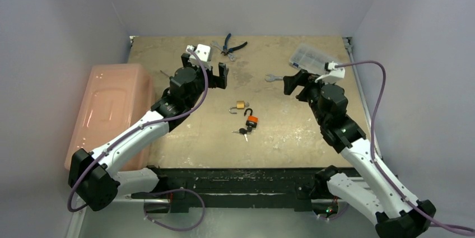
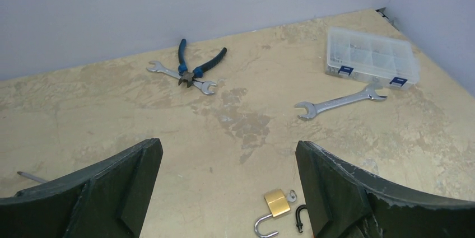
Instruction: Unlock with the key
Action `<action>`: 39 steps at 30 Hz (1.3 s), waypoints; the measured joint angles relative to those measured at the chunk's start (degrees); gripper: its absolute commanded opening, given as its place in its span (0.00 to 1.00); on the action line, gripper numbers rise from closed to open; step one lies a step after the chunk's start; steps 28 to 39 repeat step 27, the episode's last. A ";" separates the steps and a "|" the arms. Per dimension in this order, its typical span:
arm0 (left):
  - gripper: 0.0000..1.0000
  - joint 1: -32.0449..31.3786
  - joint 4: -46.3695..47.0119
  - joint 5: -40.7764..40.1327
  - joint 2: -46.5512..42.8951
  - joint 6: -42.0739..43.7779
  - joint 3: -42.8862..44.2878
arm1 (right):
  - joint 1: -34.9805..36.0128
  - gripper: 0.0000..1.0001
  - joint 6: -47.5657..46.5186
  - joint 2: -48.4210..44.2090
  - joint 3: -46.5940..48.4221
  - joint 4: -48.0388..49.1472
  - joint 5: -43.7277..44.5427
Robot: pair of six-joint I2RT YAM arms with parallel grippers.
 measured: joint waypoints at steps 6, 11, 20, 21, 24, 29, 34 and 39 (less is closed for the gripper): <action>0.96 0.00 -0.13 -0.31 0.07 -0.28 0.00 | 0.02 0.99 0.13 -6.99 -3.69 0.39 7.85; 0.96 0.00 -0.15 -0.33 0.20 -0.76 0.00 | 0.04 0.99 1.36 -13.22 -4.26 -0.31 15.93; 0.96 0.00 -0.15 -0.31 0.24 -1.07 0.00 | 0.02 0.99 0.48 -23.78 -6.84 -0.42 17.31; 0.96 0.00 -0.15 -0.28 0.24 -1.07 0.00 | 0.02 0.99 0.37 -24.20 -7.13 -0.33 16.79; 0.96 0.00 -0.15 -0.26 0.24 -1.07 0.00 | 0.02 0.99 0.07 -24.79 -7.45 -0.17 15.37; 0.96 0.00 -0.15 -0.28 0.24 -1.07 0.00 | 0.02 0.99 -0.11 -24.74 -7.45 -0.13 14.01; 0.96 0.00 -0.15 -0.28 0.24 -1.07 0.00 | 0.02 0.99 -0.11 -24.74 -7.45 -0.13 14.01; 0.96 0.00 -0.15 -0.28 0.24 -1.07 0.00 | 0.02 0.99 -0.11 -24.74 -7.45 -0.13 14.01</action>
